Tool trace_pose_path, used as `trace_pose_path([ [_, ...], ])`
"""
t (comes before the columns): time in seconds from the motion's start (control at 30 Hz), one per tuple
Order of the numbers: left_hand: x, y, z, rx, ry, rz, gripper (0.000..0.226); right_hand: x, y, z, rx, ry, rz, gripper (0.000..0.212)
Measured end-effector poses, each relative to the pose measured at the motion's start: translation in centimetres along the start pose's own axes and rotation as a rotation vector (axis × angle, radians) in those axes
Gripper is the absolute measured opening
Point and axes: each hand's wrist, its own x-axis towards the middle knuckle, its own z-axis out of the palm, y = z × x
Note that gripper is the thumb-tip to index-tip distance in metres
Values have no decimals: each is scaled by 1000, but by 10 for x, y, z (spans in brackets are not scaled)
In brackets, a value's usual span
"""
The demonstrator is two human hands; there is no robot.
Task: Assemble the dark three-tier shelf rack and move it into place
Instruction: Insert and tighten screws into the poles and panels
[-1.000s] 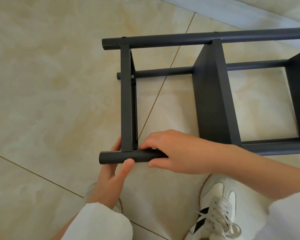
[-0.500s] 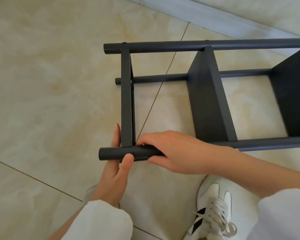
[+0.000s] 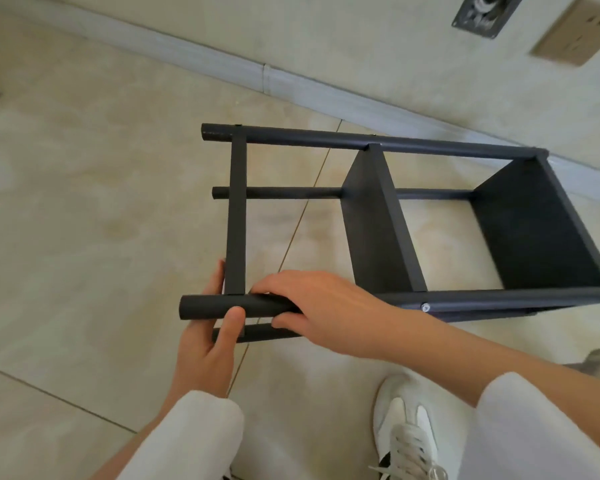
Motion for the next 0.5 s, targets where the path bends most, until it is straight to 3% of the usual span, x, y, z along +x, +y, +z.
trace_pose_path([
  [0.13,18,44,-15,14,-22,67,58,4,-21,-40,88,10,20,31],
  [0.27,33,96,-30,43,-52,133,71,3,-46,-84,82,43,-8,31],
  [0.5,44,172,-38,51,-71,274,85,-19,-78,-112,79,327,25,32],
])
